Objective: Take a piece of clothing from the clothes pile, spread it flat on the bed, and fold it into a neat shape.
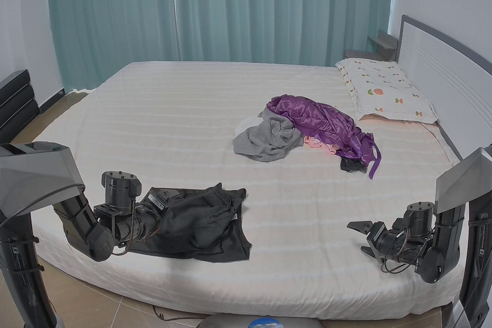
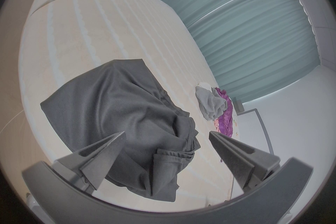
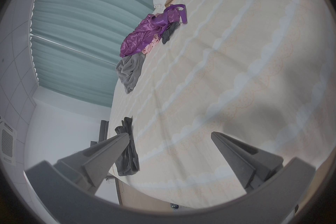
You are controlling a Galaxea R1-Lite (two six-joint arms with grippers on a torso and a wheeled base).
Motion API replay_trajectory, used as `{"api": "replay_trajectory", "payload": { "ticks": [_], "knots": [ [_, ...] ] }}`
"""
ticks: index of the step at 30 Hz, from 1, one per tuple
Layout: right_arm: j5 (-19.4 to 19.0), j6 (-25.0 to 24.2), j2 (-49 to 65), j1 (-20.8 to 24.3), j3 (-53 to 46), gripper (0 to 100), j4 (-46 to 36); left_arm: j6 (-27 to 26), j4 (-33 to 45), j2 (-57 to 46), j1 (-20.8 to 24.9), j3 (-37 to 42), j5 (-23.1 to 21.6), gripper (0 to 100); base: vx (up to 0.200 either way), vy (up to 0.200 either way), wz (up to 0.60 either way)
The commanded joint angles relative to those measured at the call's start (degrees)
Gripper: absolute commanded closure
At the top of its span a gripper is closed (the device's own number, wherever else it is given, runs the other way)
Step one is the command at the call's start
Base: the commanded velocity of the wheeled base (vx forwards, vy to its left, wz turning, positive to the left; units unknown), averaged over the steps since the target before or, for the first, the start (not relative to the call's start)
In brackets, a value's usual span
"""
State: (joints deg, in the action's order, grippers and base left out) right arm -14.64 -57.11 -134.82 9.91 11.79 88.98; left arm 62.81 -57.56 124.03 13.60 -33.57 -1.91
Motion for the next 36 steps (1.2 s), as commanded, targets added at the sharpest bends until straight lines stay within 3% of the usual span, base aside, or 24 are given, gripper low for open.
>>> {"api": "replay_trajectory", "payload": {
  "ticks": [1,20,36],
  "knots": [
    [-0.04,-0.02,-0.10,0.02,-0.01,0,0.85,0.30,0.00,0.34,-0.86,0.09,-0.28,0,0.000,0.200,0.00],
    [0.05,-0.10,-0.01,-0.33,1.04,0,0.85,0.30,0.00,1.83,-0.77,-0.09,-0.55,0,0.000,0.200,0.00],
    [0.49,-0.46,3.16,3.62,0.52,0,0.85,-0.05,0.00,2.54,-0.33,-0.18,-0.55,0,0.000,0.200,0.00]
  ]
}}
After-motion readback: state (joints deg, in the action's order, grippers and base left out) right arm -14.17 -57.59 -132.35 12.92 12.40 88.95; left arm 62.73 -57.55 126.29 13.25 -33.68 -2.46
